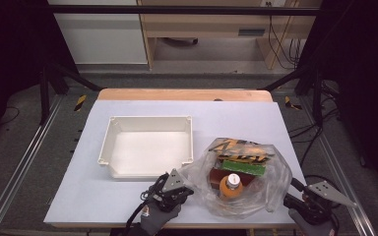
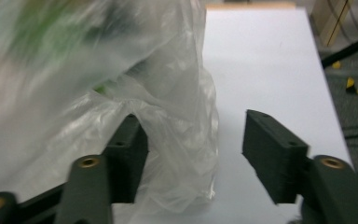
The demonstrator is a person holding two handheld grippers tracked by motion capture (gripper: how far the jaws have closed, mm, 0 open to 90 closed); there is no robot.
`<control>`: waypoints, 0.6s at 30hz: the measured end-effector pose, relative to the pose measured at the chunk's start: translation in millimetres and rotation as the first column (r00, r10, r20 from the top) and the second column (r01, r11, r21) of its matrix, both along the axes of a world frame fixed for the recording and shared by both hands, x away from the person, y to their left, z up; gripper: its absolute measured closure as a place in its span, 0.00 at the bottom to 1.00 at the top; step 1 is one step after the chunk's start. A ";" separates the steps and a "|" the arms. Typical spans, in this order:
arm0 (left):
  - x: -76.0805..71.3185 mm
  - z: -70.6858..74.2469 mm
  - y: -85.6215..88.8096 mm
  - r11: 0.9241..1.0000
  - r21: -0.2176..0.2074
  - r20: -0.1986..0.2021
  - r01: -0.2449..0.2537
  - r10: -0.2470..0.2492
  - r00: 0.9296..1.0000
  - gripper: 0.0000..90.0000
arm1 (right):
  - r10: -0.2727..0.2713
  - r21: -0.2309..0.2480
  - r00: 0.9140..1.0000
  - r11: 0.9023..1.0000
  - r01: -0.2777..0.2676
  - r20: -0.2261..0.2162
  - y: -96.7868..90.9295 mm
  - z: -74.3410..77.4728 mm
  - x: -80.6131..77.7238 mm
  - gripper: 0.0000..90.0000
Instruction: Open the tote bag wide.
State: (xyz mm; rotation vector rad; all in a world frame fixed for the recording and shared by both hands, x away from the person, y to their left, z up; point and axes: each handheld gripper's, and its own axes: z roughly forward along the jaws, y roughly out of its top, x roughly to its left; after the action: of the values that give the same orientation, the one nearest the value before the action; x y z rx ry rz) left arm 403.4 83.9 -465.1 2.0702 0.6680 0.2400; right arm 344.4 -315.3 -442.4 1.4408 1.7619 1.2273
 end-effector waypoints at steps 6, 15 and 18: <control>-2.0 2.3 -0.4 1.000 -0.006 0.005 0.000 0.000 1.000 1.00 | 0.062 0.019 0.994 0.998 -0.064 0.091 13.8 25.3 -18.3 0.27; -3.0 4.3 1.2 1.000 -0.007 0.005 -0.006 0.006 1.000 0.99 | 0.104 -0.007 0.973 0.994 -0.105 0.206 35.4 69.0 -26.0 0.23; -3.4 7.2 3.8 1.000 -0.015 0.006 -0.016 0.017 1.000 0.97 | 0.080 -0.015 0.971 0.997 -0.078 0.225 35.0 83.8 -16.8 0.28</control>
State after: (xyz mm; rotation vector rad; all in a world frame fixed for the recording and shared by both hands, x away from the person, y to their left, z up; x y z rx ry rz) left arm 399.9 87.6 -457.9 2.0496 0.6814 0.2503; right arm 327.6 -280.3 -358.7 1.1854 1.6786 1.3680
